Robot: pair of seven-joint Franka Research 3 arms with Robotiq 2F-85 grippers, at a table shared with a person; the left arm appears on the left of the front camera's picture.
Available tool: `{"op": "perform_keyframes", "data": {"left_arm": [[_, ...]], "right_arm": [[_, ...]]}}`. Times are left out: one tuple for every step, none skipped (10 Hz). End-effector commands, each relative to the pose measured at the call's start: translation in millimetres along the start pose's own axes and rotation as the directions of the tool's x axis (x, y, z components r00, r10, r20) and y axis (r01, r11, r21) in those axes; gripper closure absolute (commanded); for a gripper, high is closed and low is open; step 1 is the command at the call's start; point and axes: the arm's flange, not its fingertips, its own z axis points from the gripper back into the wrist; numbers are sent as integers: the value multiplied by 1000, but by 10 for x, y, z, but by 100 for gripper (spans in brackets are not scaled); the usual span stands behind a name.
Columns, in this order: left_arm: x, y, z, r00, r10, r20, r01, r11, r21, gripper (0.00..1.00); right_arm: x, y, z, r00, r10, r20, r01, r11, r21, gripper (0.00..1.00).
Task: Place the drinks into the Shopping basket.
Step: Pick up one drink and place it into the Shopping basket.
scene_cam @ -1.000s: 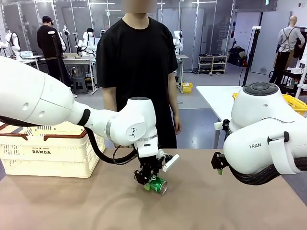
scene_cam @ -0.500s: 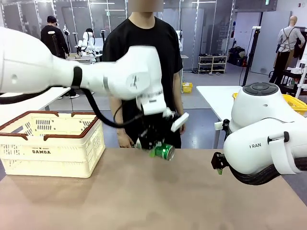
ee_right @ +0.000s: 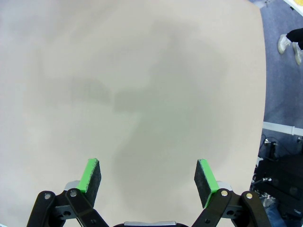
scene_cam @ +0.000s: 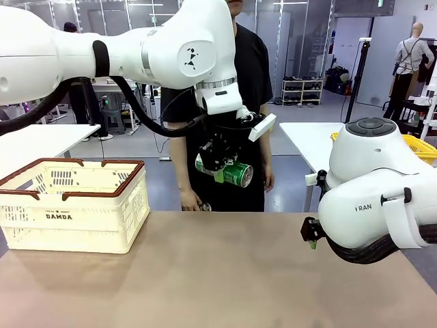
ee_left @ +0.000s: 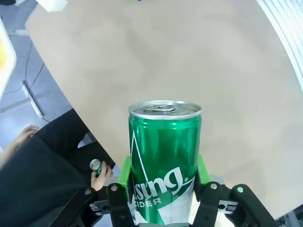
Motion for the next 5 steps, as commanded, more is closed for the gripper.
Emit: {"op": "perform_keyframes", "data": {"left_arm": [[21, 101, 3, 999, 23, 26, -22, 1000, -15, 91], [0, 0, 0, 1000, 0, 0, 0, 1000, 0, 91], [0, 0, 0, 1000, 0, 0, 0, 1000, 0, 91], [0, 0, 0, 1000, 0, 0, 0, 1000, 0, 91], [0, 0, 0, 1000, 0, 0, 0, 1000, 0, 91]], "right_arm": [[6, -6, -17, 1000, -7, -4, 7, 1000, 3, 0], [6, -6, -17, 1000, -7, -4, 7, 1000, 3, 0], [6, -6, -17, 1000, -7, -4, 7, 1000, 3, 0], [6, -6, -17, 1000, -7, -4, 7, 1000, 3, 0], [6, -6, -17, 1000, -7, -4, 7, 1000, 3, 0]]}}
